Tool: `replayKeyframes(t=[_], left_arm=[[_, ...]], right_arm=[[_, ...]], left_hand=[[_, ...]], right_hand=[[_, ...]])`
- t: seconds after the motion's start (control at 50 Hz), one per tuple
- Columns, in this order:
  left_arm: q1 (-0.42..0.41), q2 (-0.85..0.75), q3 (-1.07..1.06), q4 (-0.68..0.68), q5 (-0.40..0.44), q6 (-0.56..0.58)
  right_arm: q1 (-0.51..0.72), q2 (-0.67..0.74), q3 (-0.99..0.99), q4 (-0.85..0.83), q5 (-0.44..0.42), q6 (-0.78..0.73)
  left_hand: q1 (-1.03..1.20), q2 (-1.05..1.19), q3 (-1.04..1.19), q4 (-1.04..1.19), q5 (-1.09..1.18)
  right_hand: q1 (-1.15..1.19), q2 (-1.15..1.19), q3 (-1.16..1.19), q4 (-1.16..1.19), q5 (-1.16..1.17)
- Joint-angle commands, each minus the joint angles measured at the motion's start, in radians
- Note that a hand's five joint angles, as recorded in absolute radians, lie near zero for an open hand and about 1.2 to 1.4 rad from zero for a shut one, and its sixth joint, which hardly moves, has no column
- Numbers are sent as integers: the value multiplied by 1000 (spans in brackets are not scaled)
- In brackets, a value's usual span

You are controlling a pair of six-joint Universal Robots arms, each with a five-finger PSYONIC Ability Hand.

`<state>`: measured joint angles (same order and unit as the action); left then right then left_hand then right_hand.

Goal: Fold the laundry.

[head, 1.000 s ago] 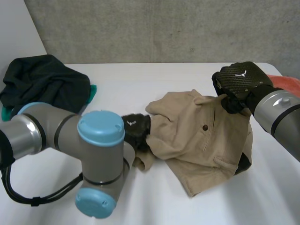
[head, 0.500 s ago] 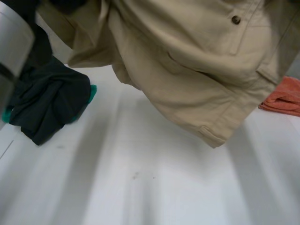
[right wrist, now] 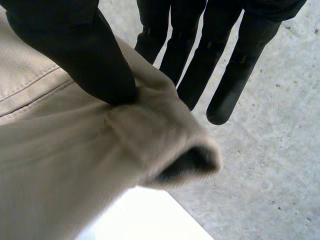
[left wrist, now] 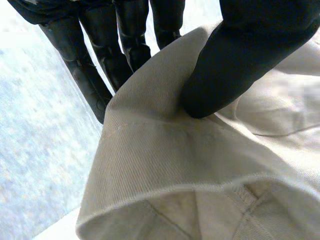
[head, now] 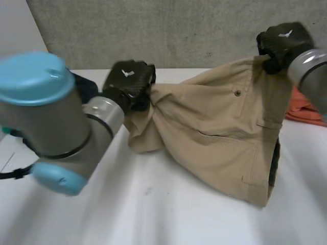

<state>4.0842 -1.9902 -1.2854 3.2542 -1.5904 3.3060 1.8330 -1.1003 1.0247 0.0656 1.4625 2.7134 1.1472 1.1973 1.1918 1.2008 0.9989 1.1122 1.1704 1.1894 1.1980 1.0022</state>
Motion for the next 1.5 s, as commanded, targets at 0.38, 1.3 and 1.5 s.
replayKeyframes(t=[0.38,1.3,1.5], left_arm=[[35,-16,-95,-8,-148,98],[125,-242,152,24,76,208],[82,221,130,15,52,153]], right_arm=[[84,-208,245,123,64,-87],[57,16,308,-132,-17,-14],[20,-389,71,172,-27,-78]], left_hand=[[-778,-828,-823,-832,-804],[249,199,204,195,223],[249,199,204,195,223]], right_hand=[[-938,-996,-1015,-1023,-1002],[284,226,207,198,220],[284,226,207,198,220]])
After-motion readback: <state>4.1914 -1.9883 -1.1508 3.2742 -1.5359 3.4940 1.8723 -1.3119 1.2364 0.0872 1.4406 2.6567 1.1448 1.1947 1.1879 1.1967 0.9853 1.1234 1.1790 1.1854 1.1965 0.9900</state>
